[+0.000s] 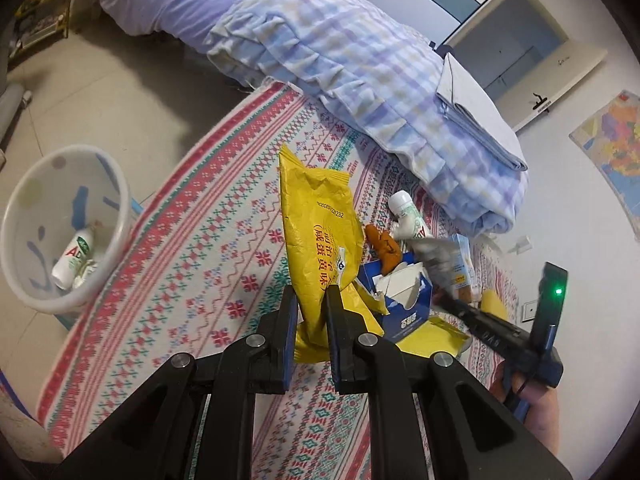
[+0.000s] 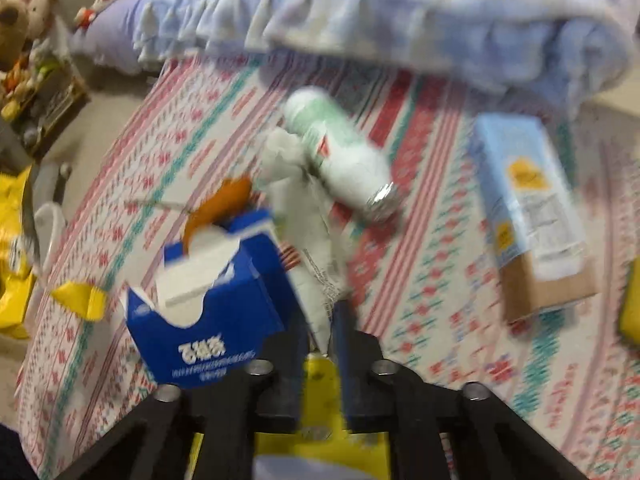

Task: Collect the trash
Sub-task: 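Grasp the small printed snack wrapper with the right tool, then drop the yellow bag and the wrapper into the wastebasket, opening both tools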

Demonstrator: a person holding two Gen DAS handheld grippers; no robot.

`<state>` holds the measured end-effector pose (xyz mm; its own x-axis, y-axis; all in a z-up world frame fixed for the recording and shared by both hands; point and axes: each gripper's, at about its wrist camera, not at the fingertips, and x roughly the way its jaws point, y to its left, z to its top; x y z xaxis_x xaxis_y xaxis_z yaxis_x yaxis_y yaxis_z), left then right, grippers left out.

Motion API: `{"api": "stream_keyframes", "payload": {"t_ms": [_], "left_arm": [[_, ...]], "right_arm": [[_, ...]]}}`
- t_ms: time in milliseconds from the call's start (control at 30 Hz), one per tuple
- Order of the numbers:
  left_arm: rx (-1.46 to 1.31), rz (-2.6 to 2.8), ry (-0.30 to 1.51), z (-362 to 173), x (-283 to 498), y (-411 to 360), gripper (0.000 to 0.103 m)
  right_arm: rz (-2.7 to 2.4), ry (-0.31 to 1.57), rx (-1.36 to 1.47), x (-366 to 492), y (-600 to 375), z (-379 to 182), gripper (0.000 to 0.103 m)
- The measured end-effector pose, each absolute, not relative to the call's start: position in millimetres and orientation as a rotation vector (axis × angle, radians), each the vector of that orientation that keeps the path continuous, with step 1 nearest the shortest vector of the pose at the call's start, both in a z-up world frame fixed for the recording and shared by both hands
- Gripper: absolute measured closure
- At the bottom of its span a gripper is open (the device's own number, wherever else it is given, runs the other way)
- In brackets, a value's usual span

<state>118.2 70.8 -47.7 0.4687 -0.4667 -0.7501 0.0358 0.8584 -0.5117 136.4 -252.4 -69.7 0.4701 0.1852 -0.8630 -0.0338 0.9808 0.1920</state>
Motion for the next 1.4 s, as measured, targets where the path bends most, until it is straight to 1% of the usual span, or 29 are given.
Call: {"api": "stream_keyframes", "payload": {"t_ms": [133, 300, 467, 600, 800, 1000, 1233, 1300, 1367, 1400], "left_arm": [[-0.466, -0.323, 1.029, -40, 115, 85, 0.089], [-0.486, -0.324, 1.025, -32, 117, 112, 0.089], [-0.475, -0.256, 0.981, -11, 125, 164, 0.089], [-0.483, -0.186, 0.959, -6, 131, 211, 0.089], [-0.512, -0.057, 1.013, -34, 141, 278, 0.089], [-0.527, -0.05, 1.125, -72, 153, 288, 0.089], [-0.49, -0.025, 1.183, -93, 161, 285, 0.086], [-0.502, -0.025, 1.198, -97, 165, 288, 0.083], [-0.513, -0.01, 1.194, -97, 165, 292, 0.063], [-0.521, -0.002, 1.189, -96, 165, 294, 0.059]], "right_arm": [[0.11, 0.991, 0.197, 129, -260, -46, 0.097], [0.104, 0.935, 0.225, 119, -259, -29, 0.097], [0.144, 0.889, 0.23, 111, -240, -21, 0.097], [0.199, 0.87, 0.228, 108, -214, -17, 0.097], [0.311, 0.869, 0.185, 107, -152, -17, 0.097], [0.442, 0.899, 0.158, 113, -76, -27, 0.097], [0.549, 0.928, 0.173, 124, 1, -45, 0.097], [0.574, 0.93, 0.185, 128, 20, -49, 0.097], [0.589, 0.934, 0.176, 133, 39, -52, 0.097], [0.593, 0.937, 0.17, 135, 47, -52, 0.097]]}}
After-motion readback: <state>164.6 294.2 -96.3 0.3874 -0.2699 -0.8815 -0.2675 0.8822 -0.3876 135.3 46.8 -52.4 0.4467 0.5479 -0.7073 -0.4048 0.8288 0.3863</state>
